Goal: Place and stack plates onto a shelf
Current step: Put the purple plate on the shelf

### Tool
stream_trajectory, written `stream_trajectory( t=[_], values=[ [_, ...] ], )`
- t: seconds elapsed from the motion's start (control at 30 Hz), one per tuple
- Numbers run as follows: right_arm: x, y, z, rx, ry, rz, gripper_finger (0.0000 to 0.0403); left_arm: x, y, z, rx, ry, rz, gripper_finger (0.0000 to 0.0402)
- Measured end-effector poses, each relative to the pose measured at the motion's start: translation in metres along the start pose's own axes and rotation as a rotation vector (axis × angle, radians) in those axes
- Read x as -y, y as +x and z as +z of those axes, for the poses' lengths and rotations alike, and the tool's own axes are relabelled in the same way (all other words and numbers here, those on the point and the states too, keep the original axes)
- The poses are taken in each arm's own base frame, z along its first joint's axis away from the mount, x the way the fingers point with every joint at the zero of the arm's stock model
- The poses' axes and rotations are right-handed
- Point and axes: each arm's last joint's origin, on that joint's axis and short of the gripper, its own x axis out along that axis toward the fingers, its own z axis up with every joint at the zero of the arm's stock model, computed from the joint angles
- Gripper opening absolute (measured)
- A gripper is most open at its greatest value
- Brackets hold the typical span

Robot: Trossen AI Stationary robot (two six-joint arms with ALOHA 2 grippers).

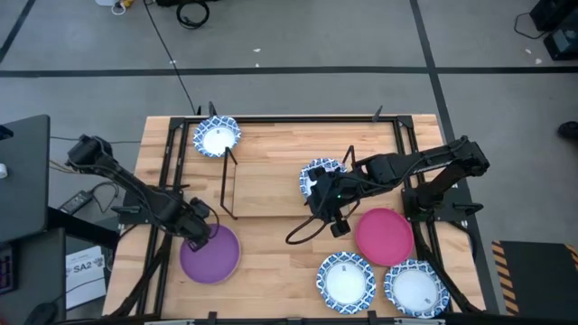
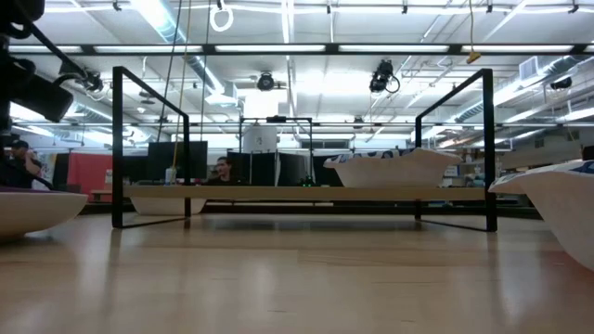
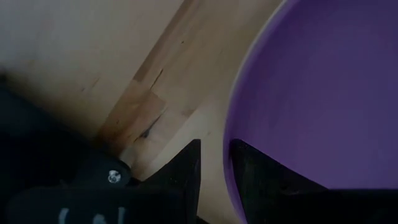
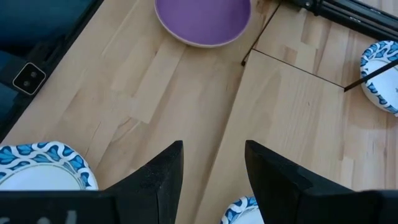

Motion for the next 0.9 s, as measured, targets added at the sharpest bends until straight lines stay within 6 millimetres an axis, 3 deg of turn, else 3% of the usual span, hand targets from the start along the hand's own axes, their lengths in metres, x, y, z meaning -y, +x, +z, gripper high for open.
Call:
stream_trajectory(
  t=[0.23,0.6,0.9],
  values=[
    [0.0,0.0,0.0,0.0,0.0,0.0,0.0178,0.0016,0.0028,-0.0004,-0.035,0.001,0.009,0.0089],
    [0.0,0.0,0.0,0.0,-0.003,0.0,0.0178,0.002,0.002,-0.0003,-0.037,0.0,0.001,0.0015],
    [0.0,0.0,0.0,0.0,-0.003,0.0,0.0178,0.0036,0.0002,-0.0018,-0.097,0.048,-0.027,0.0013]
  ],
)
